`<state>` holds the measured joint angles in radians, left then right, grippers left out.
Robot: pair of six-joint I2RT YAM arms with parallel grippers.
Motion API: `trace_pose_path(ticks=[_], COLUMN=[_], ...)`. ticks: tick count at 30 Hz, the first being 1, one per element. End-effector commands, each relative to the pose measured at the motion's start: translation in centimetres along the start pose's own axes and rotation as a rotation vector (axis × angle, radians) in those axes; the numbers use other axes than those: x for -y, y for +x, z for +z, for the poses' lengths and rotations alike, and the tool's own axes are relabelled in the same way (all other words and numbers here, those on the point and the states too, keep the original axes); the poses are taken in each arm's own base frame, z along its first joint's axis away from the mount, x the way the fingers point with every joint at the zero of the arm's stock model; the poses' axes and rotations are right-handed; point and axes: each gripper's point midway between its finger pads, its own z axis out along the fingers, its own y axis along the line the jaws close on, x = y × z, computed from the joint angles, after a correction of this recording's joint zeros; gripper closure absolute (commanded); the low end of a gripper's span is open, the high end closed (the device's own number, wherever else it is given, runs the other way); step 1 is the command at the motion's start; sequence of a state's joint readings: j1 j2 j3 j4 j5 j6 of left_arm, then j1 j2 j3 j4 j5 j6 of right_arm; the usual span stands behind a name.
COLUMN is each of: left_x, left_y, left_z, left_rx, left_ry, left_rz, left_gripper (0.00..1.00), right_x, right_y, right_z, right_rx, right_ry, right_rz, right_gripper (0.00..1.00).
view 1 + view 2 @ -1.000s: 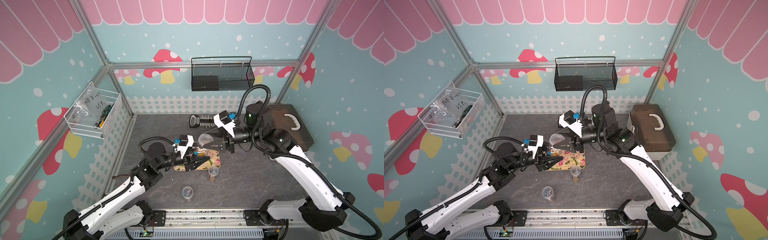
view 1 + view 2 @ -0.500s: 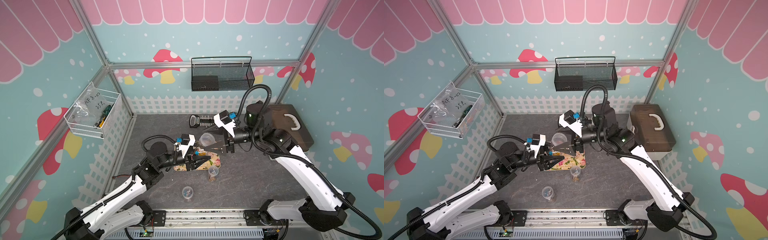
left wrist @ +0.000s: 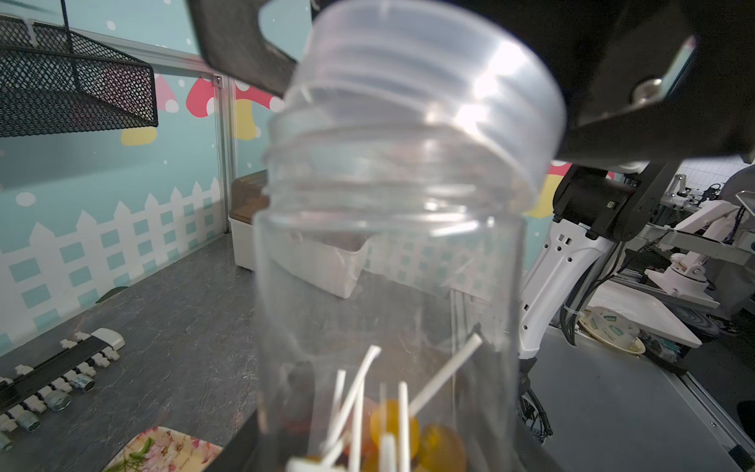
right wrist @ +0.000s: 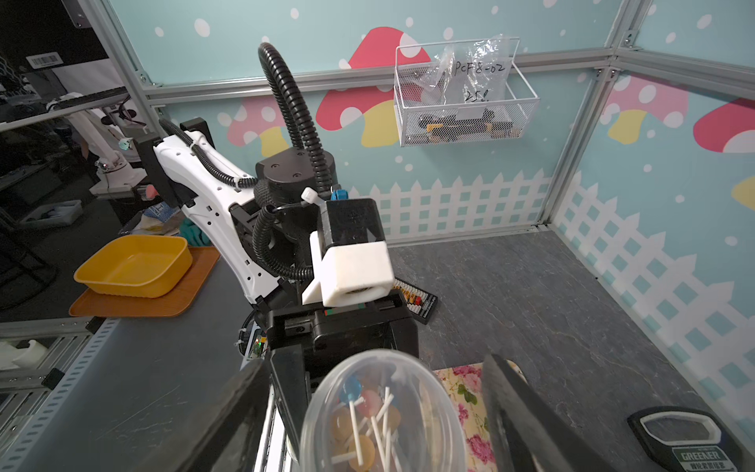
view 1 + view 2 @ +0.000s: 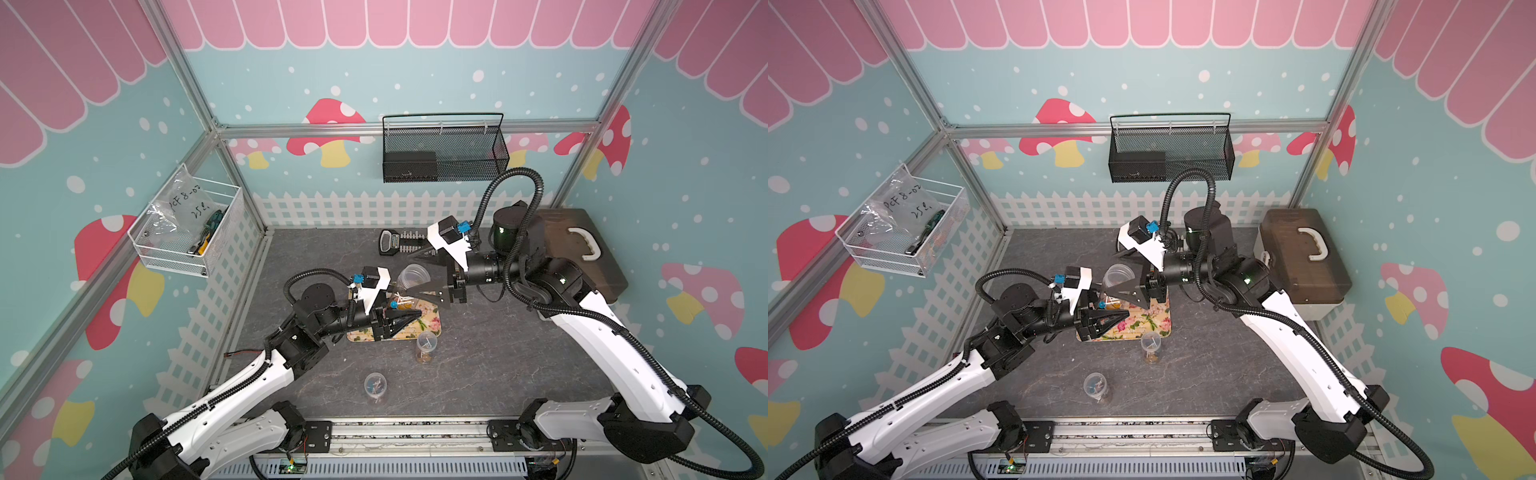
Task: Pour the candies out of the jar
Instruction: Unscrew the lid from the jar.
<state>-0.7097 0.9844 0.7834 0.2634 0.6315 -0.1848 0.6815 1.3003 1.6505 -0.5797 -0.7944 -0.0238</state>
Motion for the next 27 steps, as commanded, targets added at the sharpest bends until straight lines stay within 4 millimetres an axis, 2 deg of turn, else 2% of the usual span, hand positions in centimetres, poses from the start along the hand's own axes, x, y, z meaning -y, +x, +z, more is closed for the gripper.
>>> trace_pose_path(ticks=[1,18,27], left_x=[0.5,0.4,0.2], left_y=[-1.3,-1.0,-0.7], left_z=[-0.2,-0.1,0.0], left_rx=[0.053,0.048,0.039], left_ry=[0.012,0.012,0.009], left_rz=[0.004,-0.005,-0.007], left_gripper=[0.46,0.46,0.46], right_x=[-0.5,0.6,0.6], right_y=[-0.9,0.1,0.3], right_z=[-0.7,0.2,0.5], right_rx=[0.033,0.010,0.003], right_ry=[0.018,0.057,0.059], right_rz=[-0.026,-0.003,0.002], right_gripper=[0.20,0.23,0.39])
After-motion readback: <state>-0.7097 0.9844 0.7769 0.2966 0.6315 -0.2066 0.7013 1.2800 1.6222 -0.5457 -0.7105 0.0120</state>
